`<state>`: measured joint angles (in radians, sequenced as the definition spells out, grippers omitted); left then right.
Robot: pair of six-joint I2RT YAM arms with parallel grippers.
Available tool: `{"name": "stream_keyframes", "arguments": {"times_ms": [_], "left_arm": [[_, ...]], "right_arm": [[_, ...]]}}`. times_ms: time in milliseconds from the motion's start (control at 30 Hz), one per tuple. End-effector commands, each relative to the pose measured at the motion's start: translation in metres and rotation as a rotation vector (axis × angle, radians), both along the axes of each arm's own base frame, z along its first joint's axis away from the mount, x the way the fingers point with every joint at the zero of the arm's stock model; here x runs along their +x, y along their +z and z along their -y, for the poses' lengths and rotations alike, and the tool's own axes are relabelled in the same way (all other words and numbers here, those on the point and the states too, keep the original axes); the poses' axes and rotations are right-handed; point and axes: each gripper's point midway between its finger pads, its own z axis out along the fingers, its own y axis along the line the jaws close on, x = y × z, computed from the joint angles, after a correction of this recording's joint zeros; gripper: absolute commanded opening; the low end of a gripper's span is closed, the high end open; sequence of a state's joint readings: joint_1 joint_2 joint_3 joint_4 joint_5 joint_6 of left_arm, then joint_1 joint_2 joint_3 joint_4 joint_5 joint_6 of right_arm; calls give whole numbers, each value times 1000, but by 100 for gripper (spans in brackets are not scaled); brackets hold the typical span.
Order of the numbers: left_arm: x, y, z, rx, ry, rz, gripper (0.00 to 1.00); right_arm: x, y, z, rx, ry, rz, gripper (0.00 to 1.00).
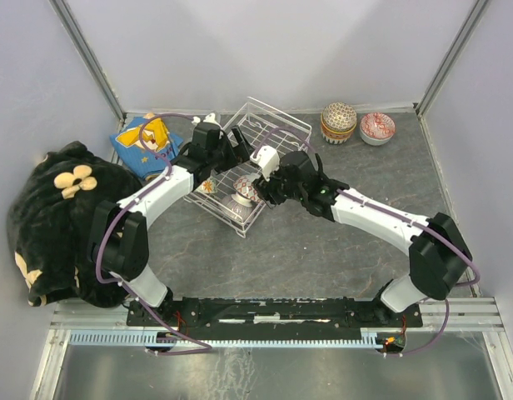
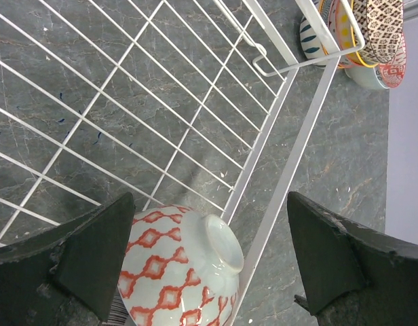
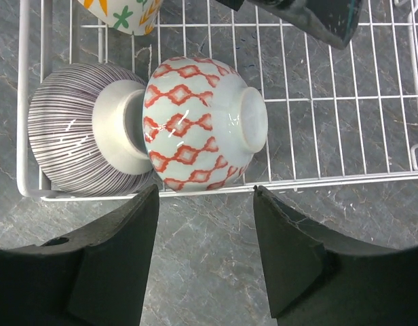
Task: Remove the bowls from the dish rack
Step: Pick up the bowl from the dish rack.
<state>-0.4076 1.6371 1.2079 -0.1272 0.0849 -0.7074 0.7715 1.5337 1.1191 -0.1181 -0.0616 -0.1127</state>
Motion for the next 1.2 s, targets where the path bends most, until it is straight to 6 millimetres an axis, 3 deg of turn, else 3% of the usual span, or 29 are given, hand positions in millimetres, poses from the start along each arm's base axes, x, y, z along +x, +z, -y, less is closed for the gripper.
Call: {"name": "stream_keyframes", "arguments": {"times_ms": [0,267,1000,1167], "left_arm": [[2,18,11,-69,-15,40,99],[0,10,16,-76,-30,23,99],[-6,-7,29,-119,-70,-14,99],[-7,-7,30,-126,-73,-15,99]], "right_arm": [[10,11,-11,-8,12,85,66],[13,-4,-20,-45,15,86,66],[16,-19,-35,-68,9,73,69],[23,-14,-34,-51,-29,100,68]]}}
